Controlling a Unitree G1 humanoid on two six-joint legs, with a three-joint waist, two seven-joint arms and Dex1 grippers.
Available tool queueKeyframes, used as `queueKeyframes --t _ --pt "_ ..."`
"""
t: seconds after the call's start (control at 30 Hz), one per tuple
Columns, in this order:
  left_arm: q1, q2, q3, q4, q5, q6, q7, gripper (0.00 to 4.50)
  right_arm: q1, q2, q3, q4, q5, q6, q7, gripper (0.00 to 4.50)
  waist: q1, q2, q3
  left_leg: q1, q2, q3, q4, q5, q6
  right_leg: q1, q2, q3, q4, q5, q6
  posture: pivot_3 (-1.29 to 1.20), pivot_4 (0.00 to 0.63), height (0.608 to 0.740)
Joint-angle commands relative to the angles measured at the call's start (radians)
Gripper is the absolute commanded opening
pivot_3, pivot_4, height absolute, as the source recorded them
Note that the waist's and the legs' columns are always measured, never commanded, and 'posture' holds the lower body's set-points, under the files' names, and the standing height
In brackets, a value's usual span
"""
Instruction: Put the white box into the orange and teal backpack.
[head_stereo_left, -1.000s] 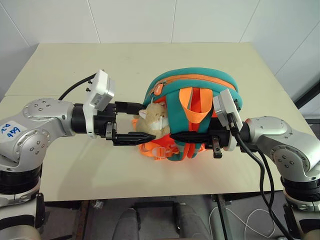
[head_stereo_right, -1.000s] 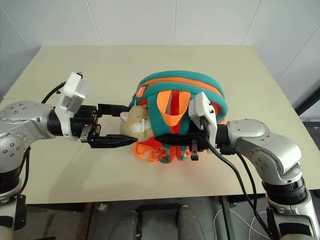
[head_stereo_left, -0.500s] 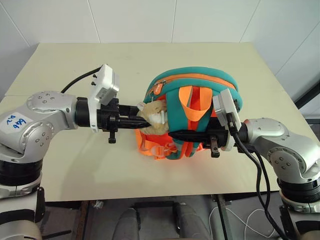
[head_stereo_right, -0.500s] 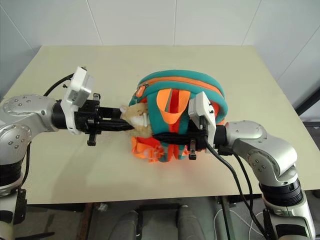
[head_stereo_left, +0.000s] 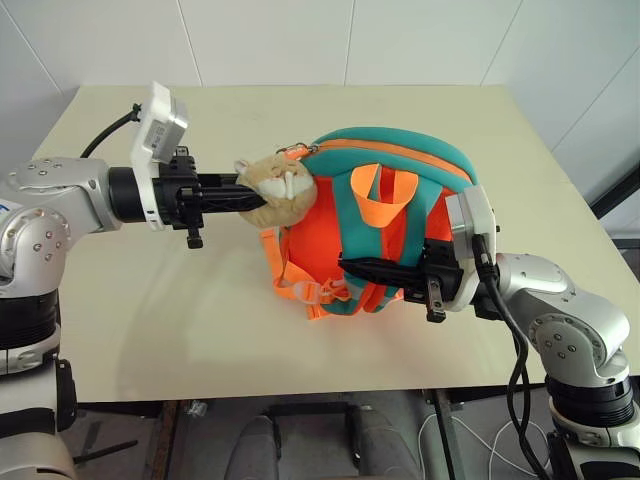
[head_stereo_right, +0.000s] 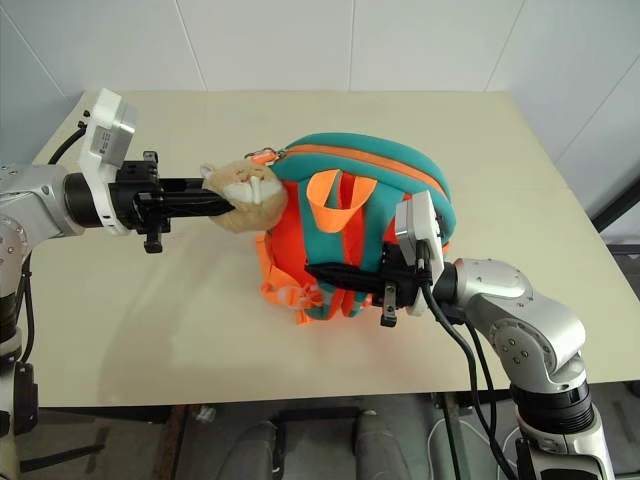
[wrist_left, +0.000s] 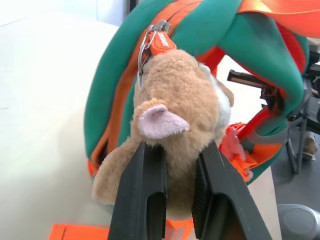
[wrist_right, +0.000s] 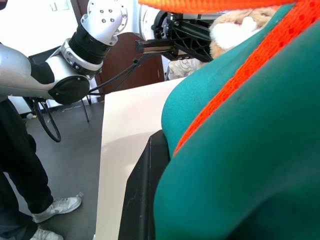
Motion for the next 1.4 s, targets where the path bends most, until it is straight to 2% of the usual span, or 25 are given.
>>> queueKeyframes --t 0.03,0.2,0.37,0.57,0.77,0.9,1.07,1.17,1.2,1.4 --pt "-0.014 0.046 0.028 0.068 0.067 -0.040 -0.004 0.28 0.011 0.004 -0.027 -0.054 0.033 -0.025 -0.003 0.00 -0.001 0.000 0.000 0.000 0.000 0.000 0.000 0.000 0.000 0.000 0.000 0.000 0.000 0.000 0.000 0.00 0.150 0.740" --pt "0.003 0.062 -0.027 0.157 0.145 -0.076 -0.036 0.27 0.017 0.000 -0.026 -0.059 0.032 -0.025 -0.011 0.00 -0.001 0.000 0.000 0.000 0.000 0.000 0.000 0.000 0.000 0.000 0.000 0.000 0.000 0.000 -0.001 0.00 0.150 0.740" --pt "0.029 0.065 -0.141 0.244 0.257 -0.125 -0.081 0.27 0.019 -0.003 -0.025 -0.060 0.029 -0.023 -0.020 0.00 -0.003 0.000 0.000 0.001 0.000 0.001 0.000 0.000 0.000 0.000 0.000 0.000 0.000 0.000 -0.001 0.00 0.150 0.740" --pt "0.011 0.021 -0.276 0.360 0.389 -0.208 -0.132 0.25 0.017 -0.003 -0.018 -0.059 0.025 -0.021 -0.028 0.00 -0.001 0.000 0.000 0.000 0.000 0.001 0.000 0.000 0.000 0.000 0.000 0.000 0.000 0.000 -0.001 0.00 0.150 0.740" --pt "-0.001 -0.023 -0.389 0.398 0.506 -0.269 -0.179 0.25 0.015 -0.001 -0.011 -0.062 0.024 -0.016 -0.037 0.00 -0.002 0.000 0.000 0.000 0.000 0.001 0.000 0.000 0.000 0.000 0.000 0.000 0.000 0.000 -0.001 0.00 0.150 0.740" --pt "0.000 -0.059 -0.362 0.412 0.515 -0.297 -0.179 0.25 0.022 -0.009 -0.012 -0.069 0.024 -0.015 -0.041 0.00 0.000 0.000 0.000 0.000 0.000 0.001 0.000 0.000 0.000 0.000 0.000 0.000 0.000 0.000 -0.001 0.00 0.150 0.740" --pt "0.031 -0.112 -0.178 0.373 0.392 -0.360 -0.190 0.24 0.027 -0.029 -0.046 -0.091 0.054 0.005 -0.070 0.00 0.002 0.000 0.000 0.000 0.000 0.000 0.000 0.000 0.000 0.000 0.000 0.000 0.001 0.000 -0.001 0.00 0.150 0.740" --pt "0.082 -0.113 -0.088 0.334 0.350 -0.399 -0.208 0.24 0.039 -0.105 -0.077 -0.113 0.064 0.050 -0.077 0.00 0.004 0.000 0.000 0.000 0.000 0.000 0.000 0.000 0.000 0.000 -0.001 0.000 0.001 0.000 0.000 0.00 0.150 0.740" --pt "0.099 -0.107 -0.078 0.329 0.354 -0.400 -0.206 0.96 0.046 -0.137 -0.086 -0.119 0.065 0.063 -0.073 0.30 0.006 0.000 0.000 -0.001 0.000 0.000 0.000 0.000 0.000 0.000 -0.001 0.000 0.000 0.000 0.000 0.00 0.150 0.740" --pt "0.157 -0.102 -0.008 0.312 0.345 -0.425 -0.195 2.83 0.094 -0.290 -0.189 -0.143 0.121 0.119 -0.065 2.22 0.023 0.000 0.000 0.000 0.000 0.001 0.000 0.000 0.000 0.000 -0.001 -0.001 0.000 0.000 -0.001 0.00 0.150 0.740"
